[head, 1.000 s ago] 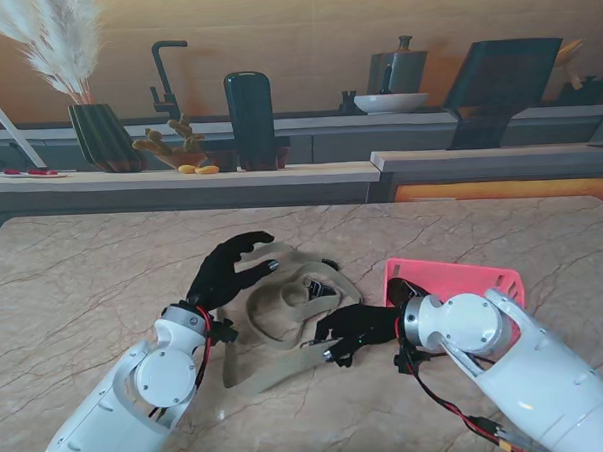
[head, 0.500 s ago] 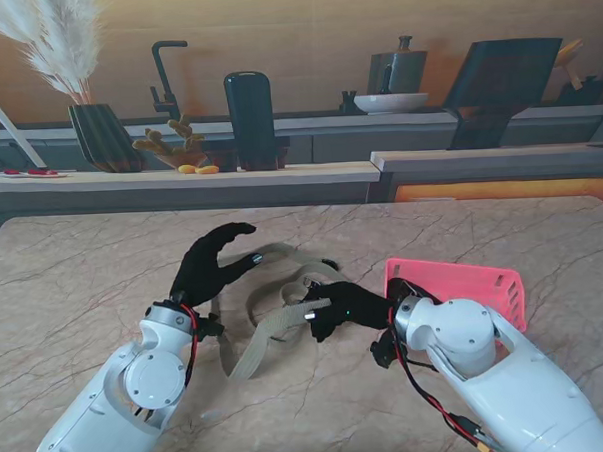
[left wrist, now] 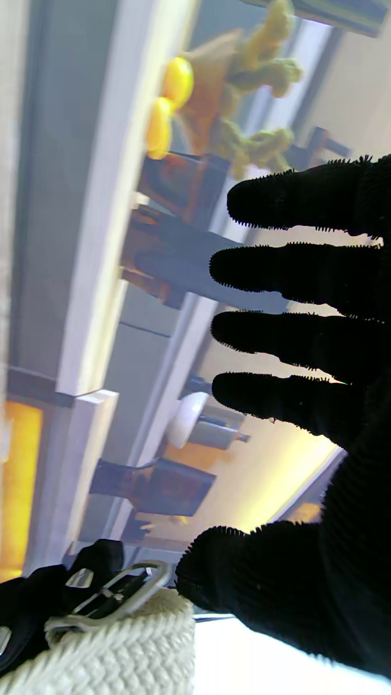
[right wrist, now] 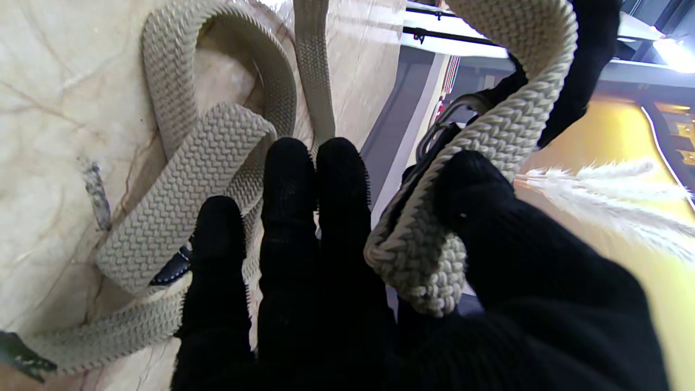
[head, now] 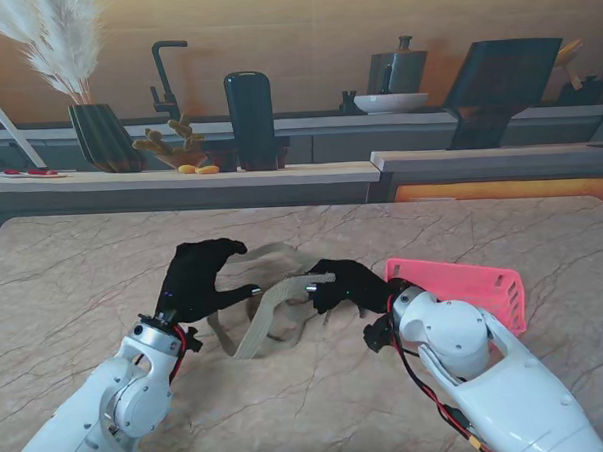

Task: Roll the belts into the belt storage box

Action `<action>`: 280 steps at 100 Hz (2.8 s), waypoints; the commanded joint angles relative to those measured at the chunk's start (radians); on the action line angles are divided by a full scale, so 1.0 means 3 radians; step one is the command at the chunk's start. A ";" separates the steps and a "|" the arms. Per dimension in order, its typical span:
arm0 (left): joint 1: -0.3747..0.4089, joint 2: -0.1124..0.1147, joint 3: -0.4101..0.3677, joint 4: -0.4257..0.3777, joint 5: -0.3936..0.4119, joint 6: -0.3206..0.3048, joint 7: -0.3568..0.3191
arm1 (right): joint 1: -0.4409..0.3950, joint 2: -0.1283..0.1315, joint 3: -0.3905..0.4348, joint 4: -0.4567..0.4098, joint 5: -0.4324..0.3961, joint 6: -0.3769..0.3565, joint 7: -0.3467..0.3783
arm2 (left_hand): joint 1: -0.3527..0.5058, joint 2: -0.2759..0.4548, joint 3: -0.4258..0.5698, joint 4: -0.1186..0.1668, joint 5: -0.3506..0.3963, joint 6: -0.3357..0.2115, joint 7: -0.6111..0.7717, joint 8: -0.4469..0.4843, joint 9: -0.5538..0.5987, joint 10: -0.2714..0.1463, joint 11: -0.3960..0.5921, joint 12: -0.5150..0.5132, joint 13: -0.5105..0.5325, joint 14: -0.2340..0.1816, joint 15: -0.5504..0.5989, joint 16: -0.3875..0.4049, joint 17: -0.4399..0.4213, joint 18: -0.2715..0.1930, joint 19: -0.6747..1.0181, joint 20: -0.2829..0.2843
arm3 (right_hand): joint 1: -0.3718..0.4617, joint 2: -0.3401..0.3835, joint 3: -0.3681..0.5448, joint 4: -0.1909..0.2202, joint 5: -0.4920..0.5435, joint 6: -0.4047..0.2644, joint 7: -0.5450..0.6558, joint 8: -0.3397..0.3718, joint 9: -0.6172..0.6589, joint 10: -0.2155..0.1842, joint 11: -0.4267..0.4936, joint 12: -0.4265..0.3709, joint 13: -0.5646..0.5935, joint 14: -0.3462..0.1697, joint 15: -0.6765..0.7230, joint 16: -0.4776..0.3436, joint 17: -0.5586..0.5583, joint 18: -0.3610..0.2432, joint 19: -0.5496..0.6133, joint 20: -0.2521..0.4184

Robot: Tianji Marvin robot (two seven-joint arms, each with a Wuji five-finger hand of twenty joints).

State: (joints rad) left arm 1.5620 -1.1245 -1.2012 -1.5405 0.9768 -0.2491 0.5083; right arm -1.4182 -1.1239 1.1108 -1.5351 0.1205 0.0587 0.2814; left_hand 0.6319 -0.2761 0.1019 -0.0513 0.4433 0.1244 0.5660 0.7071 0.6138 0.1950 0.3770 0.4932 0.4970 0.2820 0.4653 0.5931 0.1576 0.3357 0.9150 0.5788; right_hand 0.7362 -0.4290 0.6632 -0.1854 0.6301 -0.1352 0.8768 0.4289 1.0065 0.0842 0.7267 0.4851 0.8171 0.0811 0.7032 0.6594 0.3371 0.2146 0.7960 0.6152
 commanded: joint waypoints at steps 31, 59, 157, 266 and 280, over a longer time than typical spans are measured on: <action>0.0024 0.0063 0.0050 -0.0046 0.0155 -0.0074 -0.0011 | -0.0049 -0.0053 0.0045 -0.0074 -0.0203 0.0022 -0.0195 | -0.0210 0.0172 -0.0283 0.0096 0.0796 -0.0040 0.0886 0.0428 0.0947 0.0090 0.0766 0.0402 0.0721 0.0207 0.0895 0.0375 0.0395 0.0198 0.0892 0.0183 | 0.0331 0.0295 0.0126 0.0061 0.0310 -0.0381 0.0400 0.0250 0.0037 0.0032 0.0045 -0.0001 -0.0027 -0.0054 0.0024 -0.0027 -0.0019 0.0027 -0.0044 0.0120; -0.0133 0.0115 0.0261 0.0031 0.0298 0.0049 -0.0182 | -0.0082 -0.0065 0.0075 -0.0124 -0.0249 0.0020 -0.0285 | -0.0214 0.0184 -0.0298 0.0091 0.0895 -0.0046 0.0961 0.0377 0.1033 0.0077 0.0830 0.0390 0.0791 0.0224 0.0980 0.0376 0.0427 0.0225 0.0957 0.0202 | 0.0328 0.0295 0.0135 0.0059 0.0306 -0.0382 0.0408 0.0244 0.0033 0.0038 0.0059 -0.0006 -0.0028 -0.0056 0.0044 -0.0027 -0.0029 0.0029 -0.0041 0.0126; -0.0027 0.0117 0.0414 -0.0226 -0.0790 0.0140 -0.1526 | -0.0180 -0.0097 0.0187 -0.0254 -0.0410 0.0002 -0.0543 | 0.0334 -0.0474 0.1778 0.0084 -0.0185 0.0186 0.0139 -0.0205 0.0334 -0.0006 0.0267 -0.0080 0.0543 -0.0047 0.0237 -0.0098 0.0451 -0.0091 0.0245 -0.0287 | 0.0314 0.0276 0.0163 0.0070 0.0302 -0.0364 0.0435 0.0203 0.0041 0.0052 0.0120 -0.0018 -0.0008 -0.0049 0.0112 -0.0023 -0.0030 0.0030 -0.0007 0.0127; -0.0964 -0.0016 0.0627 0.0467 -0.3133 0.0211 -0.2534 | -0.0327 -0.0079 0.0247 -0.0335 -0.0034 0.0043 -0.0338 | 0.1841 0.0588 -0.0413 -0.0028 0.0585 -0.0514 0.1113 -0.0082 0.1512 -0.0484 0.1643 0.1290 0.1516 -0.0277 0.1601 0.0767 0.0749 -0.0225 0.0601 -0.0106 | 0.0170 0.0251 0.0186 0.0120 0.0360 -0.0505 0.0353 0.0102 -0.0571 0.0141 -0.0522 -0.0254 -0.0543 -0.0091 -0.0601 -0.0361 -0.0238 -0.0041 -0.0228 0.0060; -0.1063 -0.0053 0.0726 0.0569 -0.3241 0.0259 -0.2538 | -0.0299 -0.0085 0.0194 -0.0293 -0.0017 -0.0005 -0.0343 | 0.1808 0.0534 -0.0400 -0.0013 0.0665 -0.0666 0.0945 -0.0165 0.1465 -0.0507 0.1529 0.1269 0.1450 -0.0277 0.1445 0.0737 0.0675 -0.0228 0.0498 -0.0066 | 0.0062 0.0160 0.0338 0.0118 0.0441 -0.0597 0.0305 0.0167 -0.0981 0.0077 -0.0851 -0.0398 -0.0932 -0.0209 -0.1284 -0.0801 -0.0384 -0.0149 -0.0511 0.0055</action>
State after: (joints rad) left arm 1.2482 -1.1232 -0.9912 -1.3804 0.0153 -0.1777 -0.2538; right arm -1.5090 -1.1439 1.1818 -1.6288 0.1231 0.0673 0.1917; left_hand 1.1720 -0.1368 -0.0323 -0.0818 0.6042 0.0085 0.8686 0.6647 1.0476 0.1016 0.8362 0.8554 0.9405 0.2231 0.9121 0.8075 0.3767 0.2942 1.0729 0.5335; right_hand 0.7462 -0.4292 0.6669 -0.1891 0.6311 -0.1309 0.8768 0.4292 0.7453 0.1254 0.5085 0.3833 0.5918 0.0699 0.3762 0.4695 0.2388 0.2121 0.6802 0.6276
